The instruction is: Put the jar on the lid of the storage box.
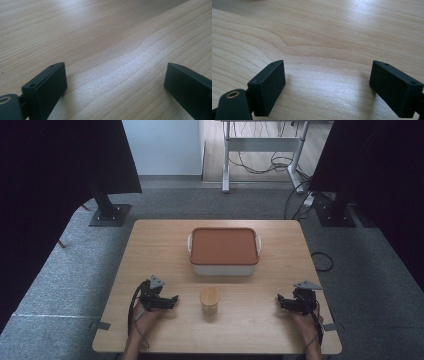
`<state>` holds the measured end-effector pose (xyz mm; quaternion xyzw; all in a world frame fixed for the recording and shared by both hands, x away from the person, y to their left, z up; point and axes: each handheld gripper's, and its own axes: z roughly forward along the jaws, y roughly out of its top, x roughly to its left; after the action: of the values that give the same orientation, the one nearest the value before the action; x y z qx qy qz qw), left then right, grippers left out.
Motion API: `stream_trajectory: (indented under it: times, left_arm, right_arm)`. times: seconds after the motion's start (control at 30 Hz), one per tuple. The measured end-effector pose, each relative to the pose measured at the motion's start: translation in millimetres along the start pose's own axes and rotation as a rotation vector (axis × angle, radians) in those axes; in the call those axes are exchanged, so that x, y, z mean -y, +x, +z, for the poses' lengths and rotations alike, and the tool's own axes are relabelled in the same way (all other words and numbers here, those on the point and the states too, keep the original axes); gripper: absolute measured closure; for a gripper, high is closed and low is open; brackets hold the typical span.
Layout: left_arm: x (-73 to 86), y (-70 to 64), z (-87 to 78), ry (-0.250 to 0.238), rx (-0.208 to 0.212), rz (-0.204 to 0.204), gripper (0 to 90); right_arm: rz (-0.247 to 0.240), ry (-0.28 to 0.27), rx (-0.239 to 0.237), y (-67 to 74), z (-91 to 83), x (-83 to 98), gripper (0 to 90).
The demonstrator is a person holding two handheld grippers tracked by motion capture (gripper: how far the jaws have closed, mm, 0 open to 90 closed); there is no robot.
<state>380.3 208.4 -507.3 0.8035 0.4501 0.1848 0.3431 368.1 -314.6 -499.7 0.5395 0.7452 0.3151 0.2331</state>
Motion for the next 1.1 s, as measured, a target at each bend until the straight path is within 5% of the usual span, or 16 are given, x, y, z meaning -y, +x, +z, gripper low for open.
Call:
stream_trajectory:
  times: [0.27, 1.1]
  left_arm:
    - [1.5, 4.7, -5.5, -0.037, -0.03, -0.001, 6.1]
    - [-9.9, 0.9, -34.1, -0.203, 0.043, -0.007, 5.6]
  right_arm:
    - [-0.001, 0.0, -0.004, -0.2, -0.2, 0.2, 12.7]
    - [-0.017, 0.002, -0.023, -1.1, -1.1, 1.1, 11.5]
